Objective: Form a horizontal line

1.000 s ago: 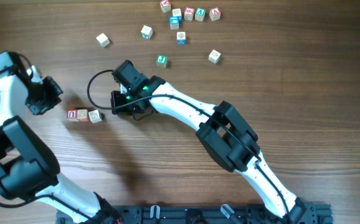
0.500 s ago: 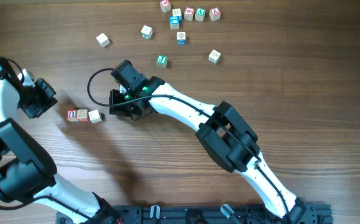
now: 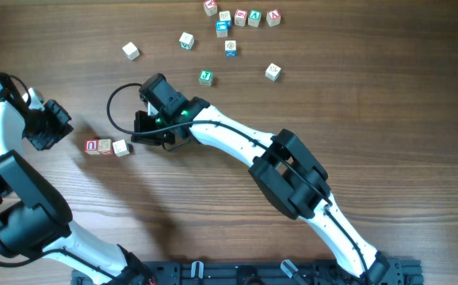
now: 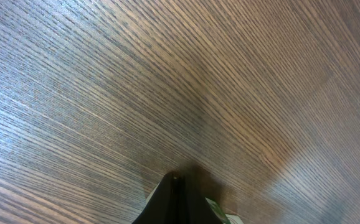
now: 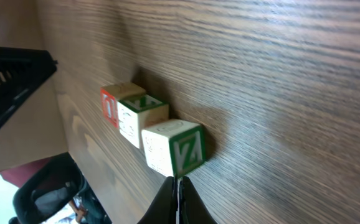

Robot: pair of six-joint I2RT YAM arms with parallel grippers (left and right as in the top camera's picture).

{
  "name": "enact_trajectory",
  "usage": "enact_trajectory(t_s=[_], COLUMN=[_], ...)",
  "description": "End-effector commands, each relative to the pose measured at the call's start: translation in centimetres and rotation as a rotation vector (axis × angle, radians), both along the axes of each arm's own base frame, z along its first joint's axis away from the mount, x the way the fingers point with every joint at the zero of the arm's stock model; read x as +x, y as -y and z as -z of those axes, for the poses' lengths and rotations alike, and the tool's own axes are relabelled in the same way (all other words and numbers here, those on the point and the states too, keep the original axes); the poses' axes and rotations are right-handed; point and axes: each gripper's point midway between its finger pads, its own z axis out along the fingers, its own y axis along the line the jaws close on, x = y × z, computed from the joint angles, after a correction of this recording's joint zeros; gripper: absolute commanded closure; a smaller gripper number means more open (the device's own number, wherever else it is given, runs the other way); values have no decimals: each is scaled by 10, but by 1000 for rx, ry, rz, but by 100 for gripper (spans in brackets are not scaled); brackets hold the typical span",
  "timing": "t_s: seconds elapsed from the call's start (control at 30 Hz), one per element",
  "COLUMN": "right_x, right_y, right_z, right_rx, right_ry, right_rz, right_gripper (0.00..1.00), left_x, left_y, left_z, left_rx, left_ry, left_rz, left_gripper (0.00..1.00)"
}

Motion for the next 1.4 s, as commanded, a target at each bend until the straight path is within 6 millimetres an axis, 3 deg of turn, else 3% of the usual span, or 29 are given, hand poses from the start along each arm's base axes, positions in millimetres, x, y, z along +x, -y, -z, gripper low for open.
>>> enact_trajectory(t_s=[0.0,0.17,0.37,0.63,1.0,1.13,1.37], right_x=[-4,-1,8,5,12,11,8], right_y=[-5,-9,1,-15,-8,8,6], right_z=[-5,-9,5,12,24,38,39], right_rx=[27,47,-42,-59,-112,-192,-186], right_ry=[4,22,55,147,116,-1,-8], right_rz=[-18,-16,50,84,196,332,314], right_gripper=[96,95,95,95,95,95,95], left_x=[5,6,6,6,6,6,6], left_y=[-2,-2,-2,-2,-2,-2,-2], left_z=[-8,-8,-8,-8,-8,-8,-8], left_rx=[-5,-1,-1,-1,5,5,5], left_ry=[29,33,33,33,36,36,36], left_rz=[-6,-2,-2,-2,16,16,15], left_gripper=[96,96,96,96,96,96,96])
